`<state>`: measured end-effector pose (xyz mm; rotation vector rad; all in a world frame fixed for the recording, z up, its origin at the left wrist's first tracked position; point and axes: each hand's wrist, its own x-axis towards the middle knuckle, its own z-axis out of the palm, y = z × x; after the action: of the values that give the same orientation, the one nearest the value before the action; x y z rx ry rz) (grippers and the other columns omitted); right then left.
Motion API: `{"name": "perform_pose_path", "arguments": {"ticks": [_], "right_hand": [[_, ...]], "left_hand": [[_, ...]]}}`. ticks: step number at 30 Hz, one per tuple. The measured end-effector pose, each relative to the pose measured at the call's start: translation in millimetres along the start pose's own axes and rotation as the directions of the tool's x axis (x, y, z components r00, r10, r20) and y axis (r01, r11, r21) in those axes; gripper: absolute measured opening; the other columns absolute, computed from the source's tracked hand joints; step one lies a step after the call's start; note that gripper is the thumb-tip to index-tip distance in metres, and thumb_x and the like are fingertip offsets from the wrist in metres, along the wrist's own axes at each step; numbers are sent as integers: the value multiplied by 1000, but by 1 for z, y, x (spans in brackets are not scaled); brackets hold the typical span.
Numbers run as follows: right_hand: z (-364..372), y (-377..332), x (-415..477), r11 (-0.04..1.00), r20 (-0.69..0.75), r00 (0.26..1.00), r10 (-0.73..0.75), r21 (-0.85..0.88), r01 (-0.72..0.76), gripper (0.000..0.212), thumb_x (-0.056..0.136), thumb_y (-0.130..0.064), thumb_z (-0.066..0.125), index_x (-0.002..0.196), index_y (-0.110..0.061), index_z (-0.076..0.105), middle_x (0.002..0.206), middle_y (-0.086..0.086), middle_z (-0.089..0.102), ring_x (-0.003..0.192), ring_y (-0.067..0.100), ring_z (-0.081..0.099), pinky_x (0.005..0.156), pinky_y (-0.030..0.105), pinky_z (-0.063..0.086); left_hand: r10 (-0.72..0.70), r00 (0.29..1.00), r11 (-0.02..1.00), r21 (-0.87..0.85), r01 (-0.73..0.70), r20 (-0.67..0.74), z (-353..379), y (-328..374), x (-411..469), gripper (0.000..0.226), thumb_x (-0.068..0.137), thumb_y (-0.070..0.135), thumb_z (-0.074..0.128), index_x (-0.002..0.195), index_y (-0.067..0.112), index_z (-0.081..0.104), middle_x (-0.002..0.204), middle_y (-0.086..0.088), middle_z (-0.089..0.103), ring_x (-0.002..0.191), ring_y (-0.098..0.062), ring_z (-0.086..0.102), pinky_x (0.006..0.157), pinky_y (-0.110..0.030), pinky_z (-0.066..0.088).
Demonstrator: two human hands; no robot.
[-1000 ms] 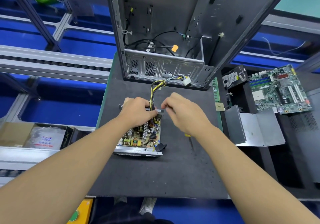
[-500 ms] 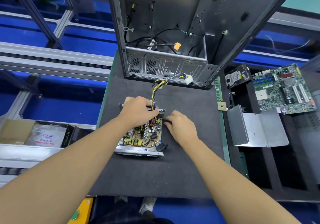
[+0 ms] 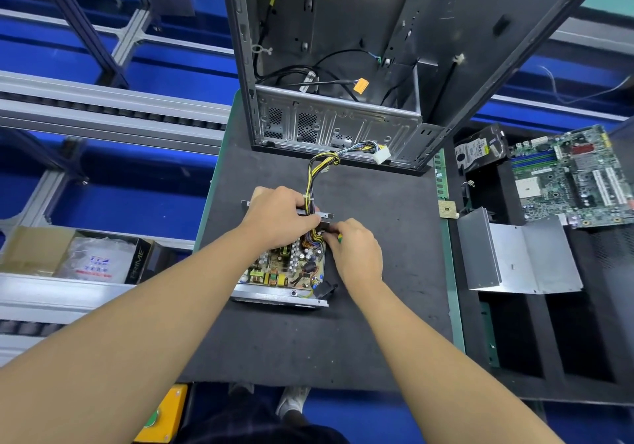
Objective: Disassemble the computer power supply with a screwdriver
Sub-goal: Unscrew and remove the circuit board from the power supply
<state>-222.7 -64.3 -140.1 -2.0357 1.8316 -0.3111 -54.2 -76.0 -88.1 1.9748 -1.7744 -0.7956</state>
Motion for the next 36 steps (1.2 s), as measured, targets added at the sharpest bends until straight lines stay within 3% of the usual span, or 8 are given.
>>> {"name": "perform_pose_path", "arguments": {"ticks": [8, 14, 20, 26, 31, 36], "right_hand": [[3, 0, 5, 994, 21, 996, 91, 60, -93, 18, 93, -36, 65, 96, -20, 73, 100, -1, 66, 89, 26, 63, 66, 32, 45], [12, -2, -5, 998, -28, 998, 57, 38, -56, 18, 96, -34, 61, 91, -18, 68, 97, 0, 61, 81, 29, 62, 64, 35, 45], [12, -3, -11, 1000, -49, 999, 21, 4, -21, 16, 97, -35, 57, 100, -31, 72, 93, -5, 59, 79, 24, 62, 59, 30, 34], [9, 3, -5, 997, 24, 998, -50, -63, 51, 23, 100, -42, 49, 106, -36, 70, 100, -5, 59, 89, 23, 63, 66, 34, 47], [12, 4, -3, 996, 54, 998, -21, -83, 25, 24, 102, -41, 45, 111, -34, 65, 109, -7, 58, 92, 26, 62, 64, 33, 33], [16, 1, -6, 997, 29, 999, 21, -73, -19, 25, 102, -40, 43, 109, -31, 65, 108, -6, 58, 89, 25, 62, 64, 33, 32]], "left_hand": [[8, 1000, 1000, 13, -8, -6, 1, -1, 0, 20, 88, 51, 62, 82, 38, 75, 68, 5, 71, 83, -16, 58, 80, -25, 18], [10, 1000, 1000, 21, -10, -3, 2, -2, 0, 19, 88, 52, 61, 80, 40, 73, 71, 4, 73, 86, -18, 59, 82, -24, 19], [6, 1000, 1000, 23, -6, 2, 2, -2, 1, 18, 88, 52, 60, 77, 43, 70, 63, 7, 67, 82, -16, 55, 81, -26, 19], [17, 1000, 1000, 20, -17, -12, 2, -3, 1, 21, 89, 51, 61, 87, 37, 77, 69, 5, 71, 85, -16, 59, 84, -25, 22], [19, 999, 1000, 23, -18, -28, 4, -4, 1, 24, 90, 52, 60, 89, 36, 77, 66, 2, 70, 83, -20, 55, 83, -26, 22], [19, 999, 1000, 17, -19, -29, 4, -4, 0, 24, 89, 53, 60, 89, 36, 77, 61, 2, 67, 79, -19, 52, 81, -26, 21]]}}
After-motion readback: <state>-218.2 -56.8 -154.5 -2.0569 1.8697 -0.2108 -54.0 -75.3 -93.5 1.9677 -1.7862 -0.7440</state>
